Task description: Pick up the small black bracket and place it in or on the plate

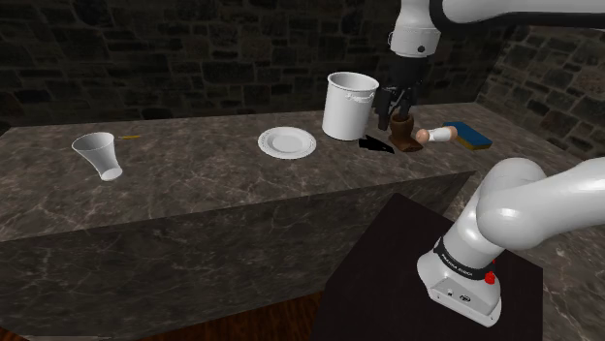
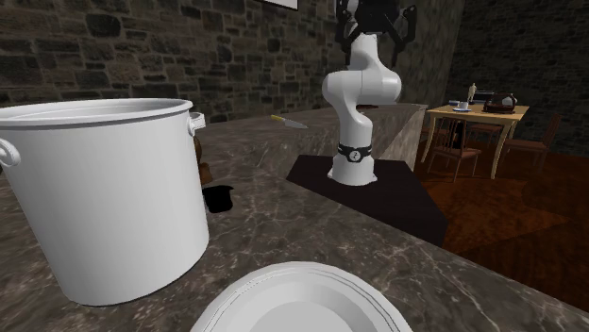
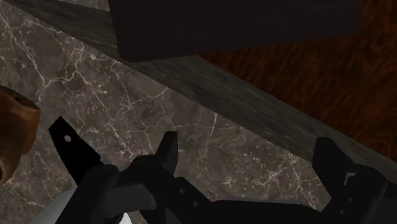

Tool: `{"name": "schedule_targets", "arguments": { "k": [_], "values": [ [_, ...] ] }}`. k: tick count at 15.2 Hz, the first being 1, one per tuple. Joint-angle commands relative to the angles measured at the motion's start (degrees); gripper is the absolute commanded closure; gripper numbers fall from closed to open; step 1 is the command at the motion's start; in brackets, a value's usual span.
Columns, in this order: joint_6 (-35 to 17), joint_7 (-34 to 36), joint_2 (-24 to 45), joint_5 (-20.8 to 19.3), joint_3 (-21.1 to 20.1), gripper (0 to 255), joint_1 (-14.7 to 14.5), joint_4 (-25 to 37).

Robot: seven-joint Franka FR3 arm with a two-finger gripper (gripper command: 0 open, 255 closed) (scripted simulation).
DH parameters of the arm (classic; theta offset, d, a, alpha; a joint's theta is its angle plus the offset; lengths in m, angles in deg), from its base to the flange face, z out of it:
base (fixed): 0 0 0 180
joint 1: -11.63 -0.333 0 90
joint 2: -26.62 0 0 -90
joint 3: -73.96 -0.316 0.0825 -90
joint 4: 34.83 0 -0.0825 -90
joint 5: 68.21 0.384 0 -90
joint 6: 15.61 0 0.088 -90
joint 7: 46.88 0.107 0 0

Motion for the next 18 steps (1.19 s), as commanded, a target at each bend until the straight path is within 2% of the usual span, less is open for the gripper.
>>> {"name": "schedule_targets", "arguments": {
  "k": [1, 9, 14, 18],
  "values": [
    [0.0, 0.0, 0.0, 0.0, 0.0, 0, 0.0, 0.0],
    [-10.8, -17.1, 4.8, -7.9, 10.6, 0, 1.2, -5.3],
    [-18.6, -27.5, 11.7, -11.6, 17.3, 0, 1.5, -5.4],
    [-25.0, -36.1, 19.1, -12.9, 22.5, 0, 1.0, -3.7]
  ]
}}
